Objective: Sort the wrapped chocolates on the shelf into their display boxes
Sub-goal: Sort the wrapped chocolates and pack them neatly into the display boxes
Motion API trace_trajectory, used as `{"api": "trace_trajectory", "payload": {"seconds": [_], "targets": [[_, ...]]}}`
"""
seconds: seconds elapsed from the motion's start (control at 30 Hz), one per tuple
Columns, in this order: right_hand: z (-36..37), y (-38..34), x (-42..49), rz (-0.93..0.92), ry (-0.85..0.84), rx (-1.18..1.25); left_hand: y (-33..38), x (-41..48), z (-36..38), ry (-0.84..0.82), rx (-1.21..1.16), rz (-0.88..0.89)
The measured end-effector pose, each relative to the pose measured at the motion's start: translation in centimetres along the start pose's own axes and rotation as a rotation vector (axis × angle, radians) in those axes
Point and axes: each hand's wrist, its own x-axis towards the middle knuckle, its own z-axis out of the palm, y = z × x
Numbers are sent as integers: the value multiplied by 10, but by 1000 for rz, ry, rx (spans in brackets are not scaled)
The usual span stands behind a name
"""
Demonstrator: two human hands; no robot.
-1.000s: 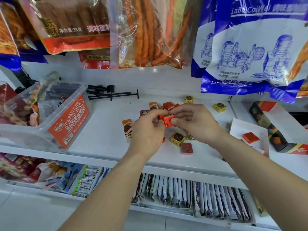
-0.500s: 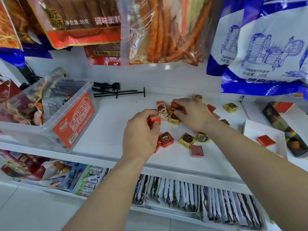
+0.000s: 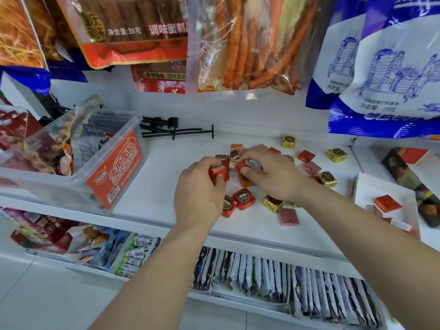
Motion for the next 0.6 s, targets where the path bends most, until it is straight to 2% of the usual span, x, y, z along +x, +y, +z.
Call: {"api": "trace_trajectory", "payload": {"seconds": [0.1,0.27,0.4,0.5,0.6], "targets": [[9,-8,0,-19,-89,-14,-5,1,-2,-7,-24,-40],[8,-4,3,-36,12,-47,-10,3,-5,34,-54,-101],[19,-3,21,-20,-52,-167,-16,5,-11,90,-47,-157],[21,0,28,39,-60,-109,-21,4,-14,71,-55,-173],[17,3,23,12,-9,-59,-21,3,-16,49,-66,-161]]}}
